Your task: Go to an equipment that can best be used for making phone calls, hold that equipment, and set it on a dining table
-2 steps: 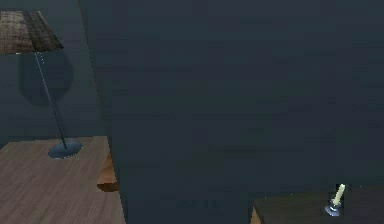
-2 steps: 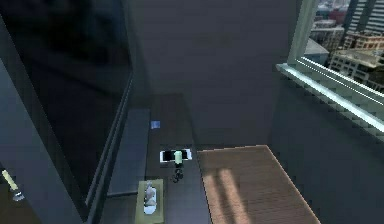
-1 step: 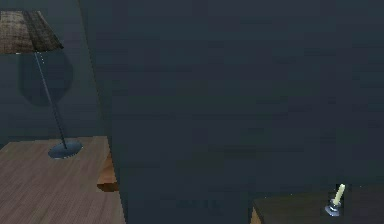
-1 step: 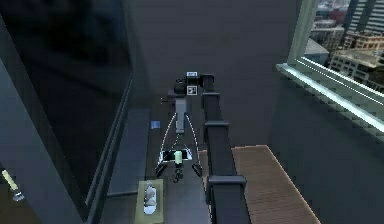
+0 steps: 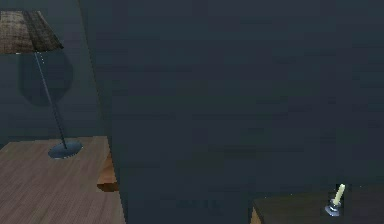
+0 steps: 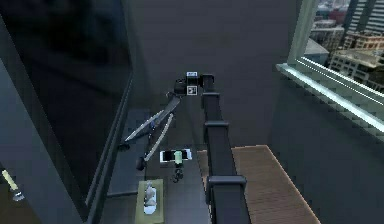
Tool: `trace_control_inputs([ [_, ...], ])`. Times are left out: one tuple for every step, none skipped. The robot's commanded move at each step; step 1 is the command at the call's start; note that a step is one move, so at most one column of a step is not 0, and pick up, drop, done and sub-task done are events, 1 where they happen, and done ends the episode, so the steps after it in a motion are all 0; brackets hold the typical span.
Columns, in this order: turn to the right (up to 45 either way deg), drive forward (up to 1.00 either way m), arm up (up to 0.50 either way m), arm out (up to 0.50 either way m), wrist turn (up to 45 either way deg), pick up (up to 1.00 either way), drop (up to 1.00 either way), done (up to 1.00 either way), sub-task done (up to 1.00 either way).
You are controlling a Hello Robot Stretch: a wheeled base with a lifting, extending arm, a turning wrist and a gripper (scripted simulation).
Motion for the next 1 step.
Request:
trace_control_inputs([
  [0.0, 0.0, 0.0, 0.0, 45.0, 0.0, 0.0, 0.0, 0.0],
])
